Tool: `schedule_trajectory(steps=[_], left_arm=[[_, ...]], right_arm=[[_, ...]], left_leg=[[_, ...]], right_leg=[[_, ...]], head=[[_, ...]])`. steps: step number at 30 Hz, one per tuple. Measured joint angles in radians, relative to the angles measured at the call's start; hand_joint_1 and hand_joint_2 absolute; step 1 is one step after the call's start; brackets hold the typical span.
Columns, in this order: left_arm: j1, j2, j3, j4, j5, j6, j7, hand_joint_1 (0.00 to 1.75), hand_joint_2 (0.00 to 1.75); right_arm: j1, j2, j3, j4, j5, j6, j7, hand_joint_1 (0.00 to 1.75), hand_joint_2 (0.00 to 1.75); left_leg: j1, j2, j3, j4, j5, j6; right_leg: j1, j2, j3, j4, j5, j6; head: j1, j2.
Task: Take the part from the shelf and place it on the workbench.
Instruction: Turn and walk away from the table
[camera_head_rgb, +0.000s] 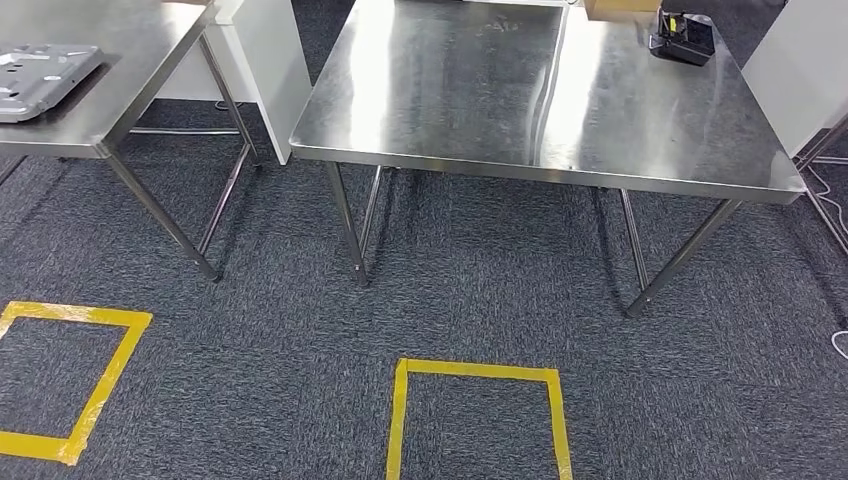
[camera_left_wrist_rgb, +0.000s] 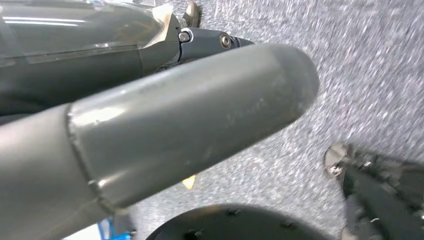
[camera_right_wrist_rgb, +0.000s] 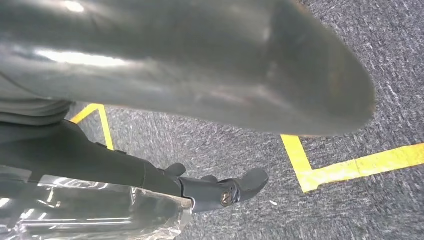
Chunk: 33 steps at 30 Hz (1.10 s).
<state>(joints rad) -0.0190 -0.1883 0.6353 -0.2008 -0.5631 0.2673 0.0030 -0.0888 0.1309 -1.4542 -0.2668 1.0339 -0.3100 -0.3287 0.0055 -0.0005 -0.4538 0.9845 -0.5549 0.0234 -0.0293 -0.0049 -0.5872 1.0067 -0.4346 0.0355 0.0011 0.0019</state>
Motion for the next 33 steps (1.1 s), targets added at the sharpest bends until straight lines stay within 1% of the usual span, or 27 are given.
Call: schedule_trajectory(steps=[2, 3, 4, 5, 6, 7, 8, 9, 10, 11, 12, 14, 15, 16, 18, 19, 20, 21, 23, 24, 25, 26, 28, 29, 30, 31, 33], left_arm=[[0.001, 0.004, 0.009, 0.000, 0.000, 0.007, -0.004, 0.00, 0.00], [0.002, 0.005, 0.013, 0.000, 0.000, 0.008, -0.006, 0.00, 0.00], [0.001, 0.006, 0.016, -0.001, 0.000, 0.008, -0.007, 0.00, 0.00], [0.001, 0.007, 0.019, -0.001, 0.000, 0.007, -0.009, 0.00, 0.00], [0.001, 0.007, 0.021, -0.001, 0.000, 0.005, -0.012, 0.00, 0.00], [0.001, 0.007, 0.022, -0.001, 0.000, 0.003, -0.014, 0.00, 0.00], [0.001, 0.006, 0.023, -0.001, 0.000, 0.001, -0.016, 0.00, 0.00], [0.001, 0.005, 0.024, -0.001, 0.000, -0.001, -0.017, 0.00, 0.00], [0.002, 0.004, 0.025, -0.002, 0.000, -0.003, -0.017, 0.00, 0.00], [0.002, 0.004, 0.025, -0.002, -0.001, -0.004, -0.016, 0.00, 0.00], [0.001, 0.002, 0.026, -0.002, -0.002, -0.005, -0.014, 0.00, 0.00], [0.000, 0.000, 0.028, -0.002, -0.005, -0.007, -0.010, 0.00, 0.00], [0.000, -0.001, 0.029, -0.003, -0.008, -0.008, -0.008, 0.00, 0.00], [-0.001, -0.002, 0.029, -0.003, -0.011, -0.008, -0.007, 0.00, 0.00], [-0.001, -0.002, 0.029, -0.003, -0.016, -0.012, -0.006, 0.00, 0.00], [0.000, -0.002, 0.030, -0.003, -0.017, -0.015, -0.006, 0.00, 0.00], [0.001, -0.002, 0.030, -0.003, -0.017, -0.018, -0.005, 0.00, 0.00], [0.002, -0.002, 0.030, -0.003, -0.018, -0.022, -0.006, 0.00, 0.00], [0.003, -0.002, 0.030, -0.003, -0.020, -0.033, -0.010, 0.00, 0.00], [0.004, -0.002, 0.030, -0.003, -0.022, -0.038, -0.013, 0.00, 0.00], [0.004, -0.002, 0.030, -0.003, -0.024, -0.042, -0.015, 0.00, 0.00], [0.004, -0.002, 0.030, -0.003, -0.027, -0.044, -0.016, 0.00, 0.00], [0.004, -0.001, 0.030, -0.003, -0.034, -0.050, -0.017, 0.00, 0.00], [0.004, -0.001, 0.030, -0.004, -0.035, -0.053, -0.017, 0.00, 0.00], [0.003, -0.001, 0.030, -0.004, -0.036, -0.057, -0.017, 0.00, 0.00], [0.003, -0.001, 0.030, -0.004, -0.036, -0.059, -0.017, 0.00, 0.00], [0.002, -0.001, 0.030, -0.004, -0.037, -0.063, -0.017, 0.00, 0.00]], right_arm=[[0.000, -0.003, 0.004, -0.001, 0.000, 0.000, 0.001, 0.00, 0.00], [0.001, -0.004, 0.005, -0.001, 0.000, 0.000, 0.001, 0.00, 0.00], [0.002, -0.007, 0.006, -0.002, 0.000, 0.000, 0.003, 0.00, 0.00], [0.003, -0.009, 0.007, -0.002, 0.001, 0.000, 0.005, 0.00, 0.00], [0.004, -0.011, 0.008, -0.002, 0.002, 0.000, 0.008, 0.00, 0.00], [0.004, -0.013, 0.008, -0.002, 0.003, 0.000, 0.011, 0.00, 0.00], [0.004, -0.013, 0.009, -0.002, 0.004, 0.000, 0.014, 0.00, 0.00], [0.004, -0.015, 0.009, -0.002, 0.005, 0.001, 0.017, 0.00, 0.00], [0.004, -0.017, 0.009, -0.003, 0.005, 0.001, 0.021, 0.00, 0.00], [0.004, -0.019, 0.010, -0.003, 0.005, 0.000, 0.027, 0.00, 0.00], [0.003, -0.020, 0.010, -0.003, 0.004, -0.001, 0.033, 0.00, 0.00], [-0.002, -0.021, 0.010, -0.004, 0.001, -0.004, 0.045, 0.00, 0.00], [-0.004, -0.021, 0.010, -0.004, 0.000, -0.005, 0.048, 0.00, 0.00], [-0.006, -0.021, 0.010, -0.004, 0.000, -0.006, 0.050, 0.00, 0.00], [-0.006, -0.019, 0.011, -0.004, -0.001, -0.006, 0.054, 0.00, 0.00], [-0.006, -0.018, 0.011, -0.004, -0.001, -0.006, 0.056, 0.00, 0.00], [-0.005, -0.017, 0.011, -0.004, -0.001, -0.006, 0.058, 0.00, 0.00], [-0.004, -0.017, 0.011, -0.004, -0.002, -0.005, 0.059, 0.00, 0.00], [-0.001, -0.017, 0.011, -0.004, -0.002, -0.003, 0.060, 0.00, 0.00], [0.001, -0.017, 0.011, -0.004, -0.003, -0.002, 0.060, 0.00, 0.00], [0.003, -0.016, 0.011, -0.004, -0.004, -0.001, 0.060, 0.00, 0.00], [0.005, -0.015, 0.011, -0.004, -0.005, -0.001, 0.060, 0.00, 0.00], [0.006, -0.012, 0.011, -0.004, -0.006, 0.000, 0.060, 0.00, 0.00], [0.006, -0.010, 0.011, -0.004, -0.006, 0.000, 0.061, 0.00, 0.00], [0.006, -0.008, 0.011, -0.004, -0.005, 0.000, 0.061, 0.00, 0.00], [0.005, -0.007, 0.011, -0.004, -0.005, 0.000, 0.062, 0.00, 0.00], [0.004, -0.006, 0.011, -0.004, -0.005, 0.000, 0.064, 0.00, 0.00]], left_leg=[[-0.008, -0.001, -0.005, -0.005, 0.007, 0.008], [-0.008, 0.002, -0.011, -0.009, 0.018, 0.015], [-0.009, 0.005, -0.019, -0.015, 0.030, 0.023], [-0.008, 0.008, -0.030, -0.021, 0.044, 0.032], [-0.008, 0.011, -0.043, -0.024, 0.056, 0.038], [-0.011, 0.011, -0.056, -0.024, 0.066, 0.043], [-0.014, 0.013, -0.069, -0.023, 0.076, 0.045], [-0.018, 0.014, -0.083, -0.023, 0.087, 0.046], [-0.022, 0.015, -0.097, -0.021, 0.097, 0.046], [-0.025, 0.015, -0.111, -0.020, 0.106, 0.046], [-0.027, 0.015, -0.120, -0.016, 0.115, 0.045], [-0.031, 0.015, -0.135, -0.005, 0.129, 0.041], [-0.033, 0.015, -0.140, 0.001, 0.136, 0.038], [-0.035, 0.016, -0.146, 0.004, 0.142, 0.035], [-0.034, 0.014, -0.153, 0.010, 0.148, 0.027], [-0.032, 0.011, -0.158, 0.021, 0.132, 0.020], [-0.029, 0.008, -0.168, 0.047, 0.098, 0.012], [-0.023, 0.005, -0.182, 0.093, 0.049, 0.002], [-0.012, 0.004, -0.214, 0.219, -0.042, -0.013], [-0.007, 0.003, -0.222, 0.270, -0.061, -0.018], [-0.002, 0.003, -0.215, 0.291, -0.056, -0.022], [0.003, 0.003, -0.191, 0.276, -0.034, -0.024], [0.009, 0.002, -0.095, 0.153, 0.017, -0.022], [0.009, 0.001, -0.046, 0.080, 0.029, -0.019], [0.008, 0.000, -0.012, 0.025, 0.033, -0.016], [0.005, -0.001, 0.003, -0.005, 0.030, -0.013], [0.002, 0.000, 0.000, -0.025, 0.032, -0.001]], right_leg=[[-0.001, -0.001, -0.003, -0.004, 0.013, 0.017], [-0.001, -0.001, -0.005, -0.003, 0.014, 0.023], [0.001, 0.000, -0.011, 0.007, 0.002, 0.023], [0.003, 0.000, -0.023, 0.034, -0.026, 0.018], [0.004, 0.000, -0.039, 0.083, -0.071, 0.006], [0.006, 0.001, -0.057, 0.146, -0.118, -0.004], [0.008, 0.001, -0.071, 0.211, -0.154, -0.009], [0.009, 0.001, -0.074, 0.259, -0.172, -0.008], [0.012, 0.001, -0.060, 0.275, -0.170, -0.003], [0.014, 0.001, -0.028, 0.254, -0.153, 0.004], [0.018, 0.001, 0.021, 0.197, -0.132, 0.008], [0.026, 0.001, 0.136, 0.035, -0.118, 0.003], [0.030, 0.002, 0.172, -0.026, -0.122, -0.003], [0.033, 0.002, 0.188, -0.060, -0.128, -0.009], [0.027, 0.001, 0.178, -0.069, -0.123, -0.019], [0.022, -0.001, 0.173, -0.069, -0.116, -0.028], [0.016, -0.004, 0.165, -0.070, -0.107, -0.038], [0.014, -0.006, 0.156, -0.069, -0.097, -0.045], [0.014, -0.008, 0.132, -0.068, -0.079, -0.050], [0.014, -0.008, 0.119, -0.065, -0.071, -0.048], [0.013, -0.009, 0.109, -0.062, -0.064, -0.045], [0.013, -0.009, 0.098, -0.057, -0.058, -0.041], [0.011, -0.008, 0.083, -0.047, -0.049, -0.032], [0.012, -0.007, 0.076, -0.043, -0.045, -0.026], [0.013, -0.007, 0.071, -0.040, -0.040, -0.019], [0.014, -0.007, 0.066, -0.039, -0.035, -0.011], [0.016, -0.009, 0.056, -0.036, -0.026, 0.003]], head=[[0.001, 0.000], [0.002, 0.000], [0.002, 0.000], [0.004, 0.000], [0.006, 0.000], [0.009, 0.000], [0.011, 0.000], [0.012, 0.000], [0.012, 0.000], [0.012, 0.000], [0.012, 0.000], [0.012, 0.000], [0.011, 0.000], [0.010, 0.000], [0.009, 0.000], [0.009, 0.000], [0.008, 0.000], [0.007, 0.000], [0.004, 0.000], [0.004, 0.000], [0.004, 0.000], [0.004, 0.000], [0.004, 0.000], [0.003, 0.000], [0.004, 0.000], [0.004, 0.000], [0.004, 0.000]])
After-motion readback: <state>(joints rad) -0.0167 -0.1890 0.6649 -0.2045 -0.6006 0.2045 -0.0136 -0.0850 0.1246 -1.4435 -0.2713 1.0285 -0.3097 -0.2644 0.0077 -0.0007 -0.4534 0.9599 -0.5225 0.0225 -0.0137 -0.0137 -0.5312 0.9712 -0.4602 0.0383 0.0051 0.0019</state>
